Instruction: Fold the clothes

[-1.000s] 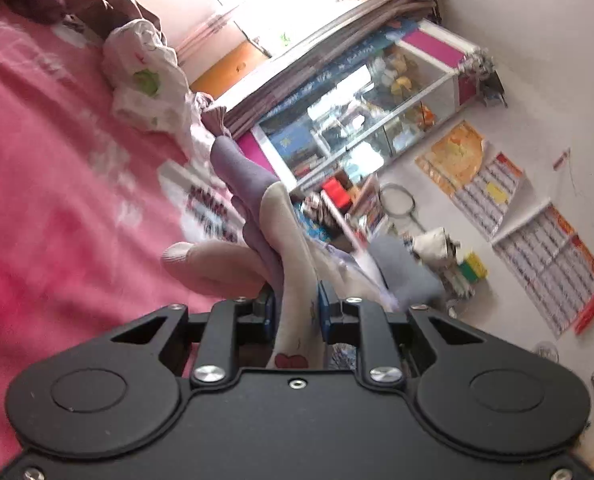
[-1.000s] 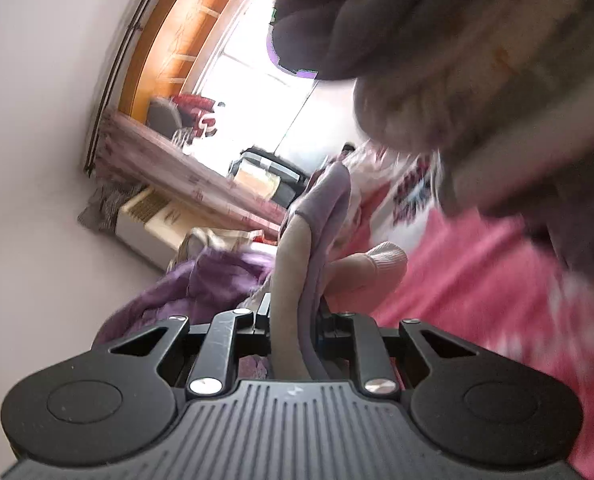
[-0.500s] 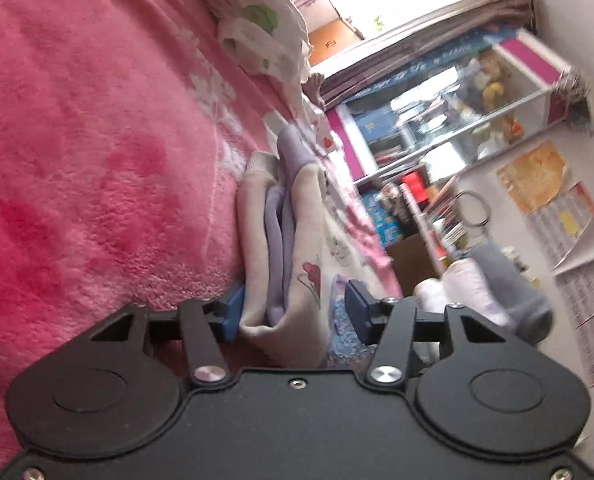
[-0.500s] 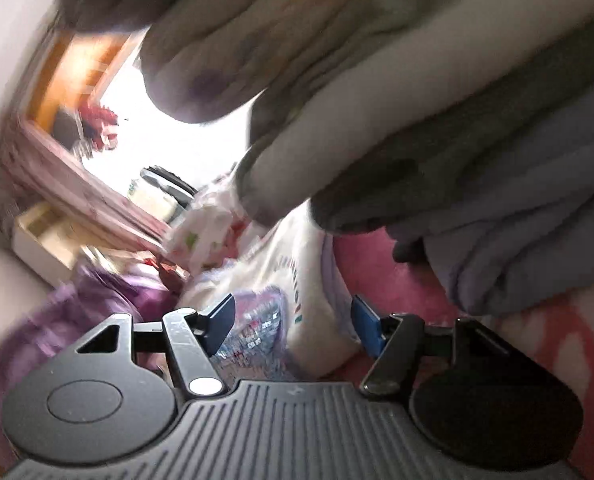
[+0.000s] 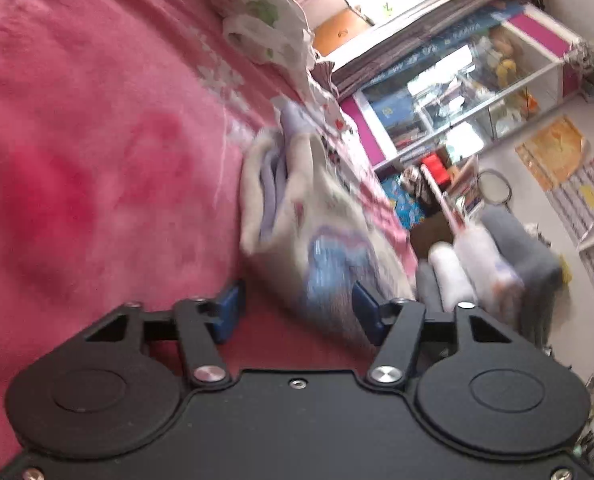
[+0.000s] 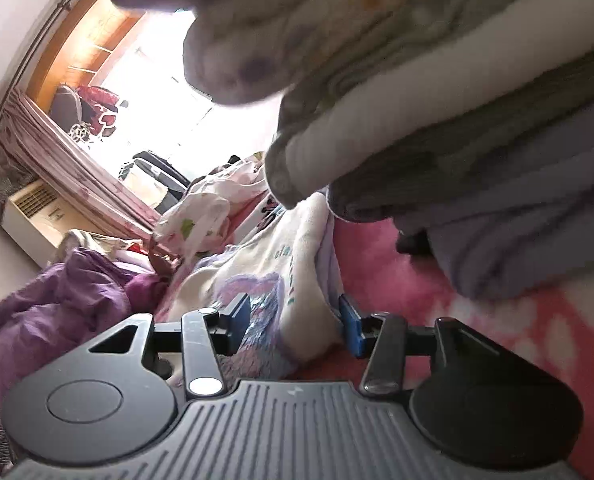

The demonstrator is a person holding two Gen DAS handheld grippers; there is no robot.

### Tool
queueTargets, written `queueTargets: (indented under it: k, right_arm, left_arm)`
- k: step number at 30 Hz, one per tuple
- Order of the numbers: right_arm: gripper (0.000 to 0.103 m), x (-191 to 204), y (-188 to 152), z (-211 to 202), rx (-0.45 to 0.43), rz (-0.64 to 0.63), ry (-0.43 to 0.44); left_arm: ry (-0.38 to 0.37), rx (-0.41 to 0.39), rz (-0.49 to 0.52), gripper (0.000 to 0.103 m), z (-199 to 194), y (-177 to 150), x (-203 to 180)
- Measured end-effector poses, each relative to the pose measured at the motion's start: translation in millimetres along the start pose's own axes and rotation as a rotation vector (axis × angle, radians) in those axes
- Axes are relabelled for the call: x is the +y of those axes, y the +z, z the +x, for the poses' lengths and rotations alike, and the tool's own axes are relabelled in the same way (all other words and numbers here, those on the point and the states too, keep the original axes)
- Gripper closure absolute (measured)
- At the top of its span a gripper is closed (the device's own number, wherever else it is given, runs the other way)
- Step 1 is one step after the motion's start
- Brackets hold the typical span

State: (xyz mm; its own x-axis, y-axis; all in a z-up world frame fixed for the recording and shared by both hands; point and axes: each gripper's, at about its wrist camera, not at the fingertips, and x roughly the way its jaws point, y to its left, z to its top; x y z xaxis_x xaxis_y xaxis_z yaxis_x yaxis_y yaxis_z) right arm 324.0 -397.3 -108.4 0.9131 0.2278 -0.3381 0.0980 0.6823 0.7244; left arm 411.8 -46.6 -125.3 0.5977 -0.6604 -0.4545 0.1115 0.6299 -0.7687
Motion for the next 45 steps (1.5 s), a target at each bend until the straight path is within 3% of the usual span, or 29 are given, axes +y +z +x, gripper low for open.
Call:
queueTargets:
  k: [5,11,15,18,22,28,36,40,43,45]
  right_arm:
    - [0.051,3,-8,-45,0.014,0.022,0.030]
    - [0.047,20,-37,-114,0.046,-0.009,0.071]
    - [0.046,34,-54,-154,0.062,-0.062,0.094]
    - [0.045,42,-59,-181,0.056,-0.116,0.102]
    - [0.045,53,-60,-212,0.037,-0.194,0.101]
    - [0.045,68,4,-201,-0.143,-0.395,-0.020]
    - [0.045,86,89,-181,-0.377,-0.656,-0.187]
    - [0.045,78,140,-116,-0.409,-0.741,-0.283]
    - [0.045,51,165,-60,-0.319,-0.692,-0.335]
    - [0.043,32,173,-37,-0.301,-0.662,-0.316]
  left_arm:
    - [0.030,0.041,0.034,0.042,-51,-52,-2]
    - [0.054,0.069,-0.052,0.025,-118,-102,-6]
    - [0.055,0.063,-0.068,0.024,-161,-125,-18]
    - [0.041,0.037,-0.017,0.023,-193,-144,-33]
    - [0.037,-0.008,0.126,0.023,-223,-173,-47]
    - [0.010,0.013,0.184,0.023,-217,-190,-37]
    - [-0.059,0.041,0.079,0.023,-196,-196,6]
    - [-0.116,0.042,-0.019,0.023,-191,-190,25]
    - [-0.150,0.044,-0.066,0.023,-189,-184,34]
    - [-0.169,0.047,-0.078,0.023,-189,-182,37]
